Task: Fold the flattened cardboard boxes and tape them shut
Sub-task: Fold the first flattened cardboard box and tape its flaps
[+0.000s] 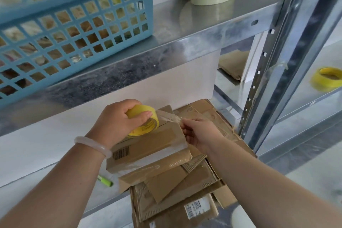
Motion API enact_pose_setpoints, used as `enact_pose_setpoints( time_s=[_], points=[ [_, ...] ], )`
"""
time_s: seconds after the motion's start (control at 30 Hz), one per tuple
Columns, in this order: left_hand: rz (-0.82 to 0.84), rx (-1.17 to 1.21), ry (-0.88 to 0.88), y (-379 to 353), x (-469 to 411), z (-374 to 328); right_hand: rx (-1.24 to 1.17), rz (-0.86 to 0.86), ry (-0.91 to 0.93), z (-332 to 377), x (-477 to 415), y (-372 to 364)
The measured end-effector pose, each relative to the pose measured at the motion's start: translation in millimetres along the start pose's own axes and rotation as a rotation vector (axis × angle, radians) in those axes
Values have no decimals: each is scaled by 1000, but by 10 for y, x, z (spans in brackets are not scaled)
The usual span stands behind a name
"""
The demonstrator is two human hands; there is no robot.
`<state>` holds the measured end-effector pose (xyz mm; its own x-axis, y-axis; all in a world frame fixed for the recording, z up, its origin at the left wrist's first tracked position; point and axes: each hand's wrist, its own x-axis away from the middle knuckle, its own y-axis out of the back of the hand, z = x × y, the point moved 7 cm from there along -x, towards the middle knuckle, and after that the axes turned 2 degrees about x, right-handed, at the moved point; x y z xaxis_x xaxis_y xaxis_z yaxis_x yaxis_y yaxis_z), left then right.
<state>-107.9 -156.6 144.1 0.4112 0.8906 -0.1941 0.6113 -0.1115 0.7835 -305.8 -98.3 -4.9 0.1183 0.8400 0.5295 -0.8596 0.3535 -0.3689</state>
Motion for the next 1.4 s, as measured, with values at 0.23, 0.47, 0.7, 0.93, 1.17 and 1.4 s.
enact_pose_setpoints(
  time_s=[0.23,0.47,0.7,0.93,1.17,1.4],
  points=[
    [8,15,13,-27,7,30,123,-19,-38,-45,-89,41],
    [22,27,52,-38,1,35,-11,54,-197,-194,-108,20],
    [51,29,71,-68,0,33,3,121,-244,-237,-96,12],
    [51,33,77,-32,0,21,645,-8,209,294,1,-110],
    [66,-6,61,-22,6,-16,1173,290,608,446,264,-612],
    [115,169,75,10,53,-50,1260,288,630,436,258,-574]
  ],
)
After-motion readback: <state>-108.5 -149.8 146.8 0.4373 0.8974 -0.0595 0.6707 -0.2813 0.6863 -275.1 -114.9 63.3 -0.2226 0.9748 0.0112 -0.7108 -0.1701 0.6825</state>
